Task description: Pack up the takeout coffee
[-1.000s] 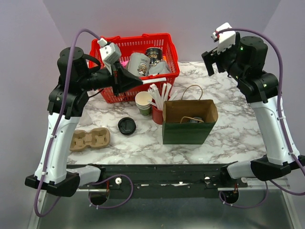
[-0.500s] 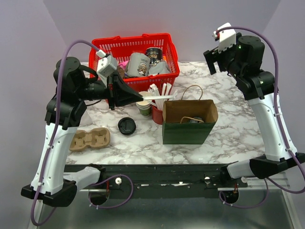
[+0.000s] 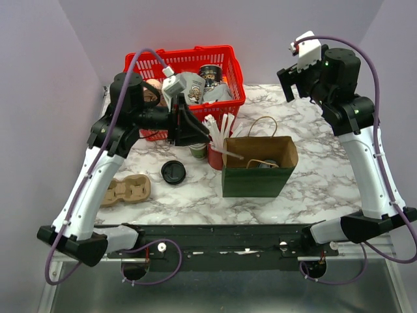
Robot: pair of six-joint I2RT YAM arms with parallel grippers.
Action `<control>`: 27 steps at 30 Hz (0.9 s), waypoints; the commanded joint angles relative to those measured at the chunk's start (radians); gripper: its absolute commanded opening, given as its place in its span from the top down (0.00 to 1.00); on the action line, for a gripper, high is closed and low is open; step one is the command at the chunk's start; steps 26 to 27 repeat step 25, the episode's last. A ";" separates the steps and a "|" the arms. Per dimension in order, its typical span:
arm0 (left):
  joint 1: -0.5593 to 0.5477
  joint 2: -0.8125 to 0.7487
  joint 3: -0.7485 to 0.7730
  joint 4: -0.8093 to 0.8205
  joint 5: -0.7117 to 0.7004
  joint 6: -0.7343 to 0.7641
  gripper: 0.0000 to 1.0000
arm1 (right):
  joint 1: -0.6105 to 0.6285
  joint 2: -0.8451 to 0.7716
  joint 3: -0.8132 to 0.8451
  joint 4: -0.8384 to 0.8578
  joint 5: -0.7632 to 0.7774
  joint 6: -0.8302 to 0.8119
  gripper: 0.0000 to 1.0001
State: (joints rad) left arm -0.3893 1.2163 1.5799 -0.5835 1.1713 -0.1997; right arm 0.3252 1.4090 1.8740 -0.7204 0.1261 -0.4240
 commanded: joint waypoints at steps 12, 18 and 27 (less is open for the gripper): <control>0.049 0.276 0.382 -0.085 -0.484 0.111 0.02 | -0.009 0.004 0.094 -0.176 0.022 0.149 0.00; 0.121 0.295 0.390 -0.062 -0.679 0.137 0.01 | -0.008 -0.039 0.053 -0.062 0.164 0.208 0.00; 0.182 0.324 0.405 -0.058 -0.792 0.172 0.01 | -0.008 -0.042 0.088 0.001 0.204 0.203 0.00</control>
